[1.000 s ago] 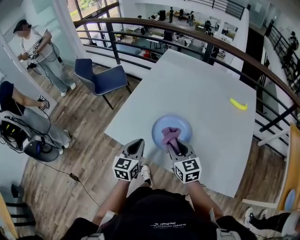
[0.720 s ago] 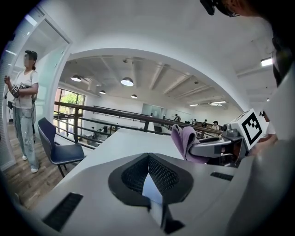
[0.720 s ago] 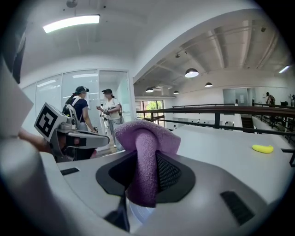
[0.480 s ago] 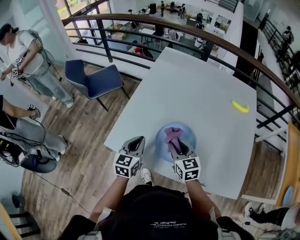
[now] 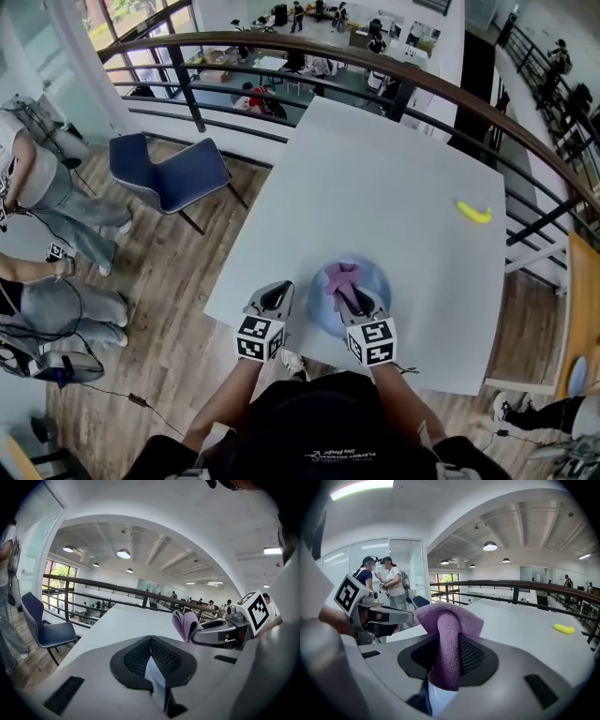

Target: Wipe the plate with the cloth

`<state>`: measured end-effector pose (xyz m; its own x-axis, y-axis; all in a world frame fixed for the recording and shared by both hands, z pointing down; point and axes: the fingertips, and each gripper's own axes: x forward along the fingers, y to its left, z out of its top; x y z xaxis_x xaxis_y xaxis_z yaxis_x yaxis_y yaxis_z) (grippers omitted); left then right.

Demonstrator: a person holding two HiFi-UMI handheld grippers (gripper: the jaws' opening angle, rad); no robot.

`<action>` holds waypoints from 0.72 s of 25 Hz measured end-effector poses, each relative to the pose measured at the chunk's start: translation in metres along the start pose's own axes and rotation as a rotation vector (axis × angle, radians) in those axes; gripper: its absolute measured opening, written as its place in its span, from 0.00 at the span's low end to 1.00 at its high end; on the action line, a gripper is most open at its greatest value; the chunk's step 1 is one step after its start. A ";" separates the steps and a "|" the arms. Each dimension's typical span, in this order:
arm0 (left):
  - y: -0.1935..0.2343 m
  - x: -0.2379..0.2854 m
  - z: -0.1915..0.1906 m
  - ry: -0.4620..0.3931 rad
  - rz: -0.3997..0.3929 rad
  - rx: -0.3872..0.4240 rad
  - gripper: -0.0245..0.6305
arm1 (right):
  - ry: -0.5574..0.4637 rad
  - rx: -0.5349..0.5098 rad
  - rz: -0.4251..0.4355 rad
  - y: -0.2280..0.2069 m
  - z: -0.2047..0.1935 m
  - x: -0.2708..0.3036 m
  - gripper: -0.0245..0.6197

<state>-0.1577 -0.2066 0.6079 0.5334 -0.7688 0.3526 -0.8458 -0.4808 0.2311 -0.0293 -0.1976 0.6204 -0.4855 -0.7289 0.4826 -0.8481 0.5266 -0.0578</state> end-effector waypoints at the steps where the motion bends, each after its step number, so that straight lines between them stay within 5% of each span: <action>1: -0.001 0.001 0.000 -0.001 0.005 0.012 0.06 | 0.001 0.001 -0.001 -0.001 0.000 0.000 0.21; 8: -0.008 0.004 -0.010 0.035 0.057 0.076 0.06 | -0.006 -0.002 0.027 -0.002 0.001 0.000 0.21; 18: -0.037 0.030 -0.050 0.173 0.119 -0.084 0.06 | 0.004 -0.009 0.063 -0.033 -0.014 -0.018 0.21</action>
<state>-0.1101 -0.1913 0.6556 0.4298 -0.7305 0.5307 -0.9029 -0.3493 0.2505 0.0105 -0.1951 0.6260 -0.5368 -0.6924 0.4821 -0.8140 0.5753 -0.0800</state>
